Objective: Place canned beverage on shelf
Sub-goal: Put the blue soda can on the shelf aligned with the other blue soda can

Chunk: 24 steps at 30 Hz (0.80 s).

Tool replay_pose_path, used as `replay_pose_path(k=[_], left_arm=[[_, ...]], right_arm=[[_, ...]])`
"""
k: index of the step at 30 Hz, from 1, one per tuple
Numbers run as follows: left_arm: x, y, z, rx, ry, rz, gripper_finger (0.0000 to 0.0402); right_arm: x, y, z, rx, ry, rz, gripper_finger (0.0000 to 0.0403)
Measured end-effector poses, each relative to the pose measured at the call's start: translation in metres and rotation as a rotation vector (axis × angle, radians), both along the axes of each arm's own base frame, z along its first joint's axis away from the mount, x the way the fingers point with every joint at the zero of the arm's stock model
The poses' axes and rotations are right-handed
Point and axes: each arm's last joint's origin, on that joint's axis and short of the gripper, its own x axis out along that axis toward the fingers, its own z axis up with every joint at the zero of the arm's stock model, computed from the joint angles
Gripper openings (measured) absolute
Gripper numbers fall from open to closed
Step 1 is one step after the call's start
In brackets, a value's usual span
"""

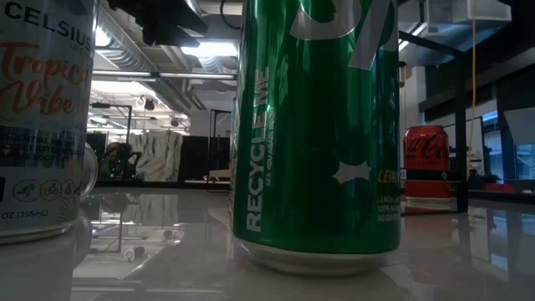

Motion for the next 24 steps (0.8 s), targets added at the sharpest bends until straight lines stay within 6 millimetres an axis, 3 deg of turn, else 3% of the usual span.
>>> replay_pose_path(k=[6, 13, 24], left_arm=[[0.0, 0.0, 0.0, 0.0, 0.001, 0.0, 0.0311], [0.0, 0.0, 0.0, 0.0, 0.004, 0.0, 0.0311], [0.0, 0.0, -0.001, -0.001, 0.007, 0.0, 0.0311]], right_arm=[[0.005, -0.001, -0.013, 0.02, 0.029, 0.015, 0.0383], [0.005, -0.001, -0.013, 0.019, 0.026, 0.015, 0.0376], [0.005, -0.001, -0.013, 0.02, 0.027, 0.016, 0.0265]])
